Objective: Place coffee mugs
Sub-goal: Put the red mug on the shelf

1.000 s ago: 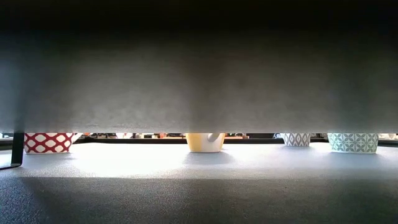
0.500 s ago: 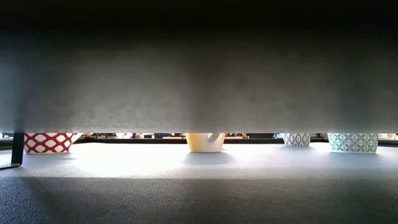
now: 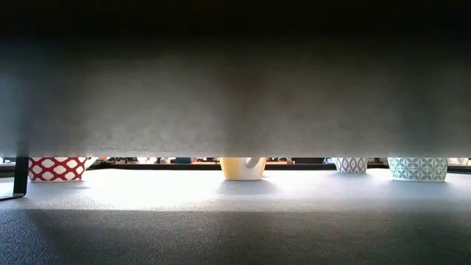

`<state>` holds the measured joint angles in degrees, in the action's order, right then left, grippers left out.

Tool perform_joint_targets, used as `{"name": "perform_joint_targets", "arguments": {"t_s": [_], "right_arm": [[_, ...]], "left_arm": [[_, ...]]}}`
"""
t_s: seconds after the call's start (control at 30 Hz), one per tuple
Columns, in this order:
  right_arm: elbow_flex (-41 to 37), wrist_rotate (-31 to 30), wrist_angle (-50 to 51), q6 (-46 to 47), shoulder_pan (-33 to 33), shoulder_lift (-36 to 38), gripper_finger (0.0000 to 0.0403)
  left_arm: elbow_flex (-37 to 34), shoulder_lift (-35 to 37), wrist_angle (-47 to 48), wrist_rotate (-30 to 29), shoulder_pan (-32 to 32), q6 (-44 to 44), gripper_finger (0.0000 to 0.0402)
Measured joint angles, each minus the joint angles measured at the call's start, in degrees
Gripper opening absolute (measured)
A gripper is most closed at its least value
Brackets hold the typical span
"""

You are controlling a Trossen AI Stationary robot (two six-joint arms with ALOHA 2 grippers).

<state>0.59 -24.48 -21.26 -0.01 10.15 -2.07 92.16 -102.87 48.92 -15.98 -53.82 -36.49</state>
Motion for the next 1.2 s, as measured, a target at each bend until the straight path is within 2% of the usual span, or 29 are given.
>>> {"name": "perform_joint_targets", "arguments": {"t_s": [0.6, 1.2], "right_arm": [[0.00, 0.00, 0.00, 0.00, 0.00, 0.00, 0.0068], [0.00, -0.01, 0.00, 0.00, 0.00, 0.00, 0.0068]], "left_arm": [[0.09, -2.89, 0.45, 6.27, 0.85, -2.63, 0.0011], [0.07, -2.93, 2.63, 7.51, 1.78, -5.22, 0.0014]]}}
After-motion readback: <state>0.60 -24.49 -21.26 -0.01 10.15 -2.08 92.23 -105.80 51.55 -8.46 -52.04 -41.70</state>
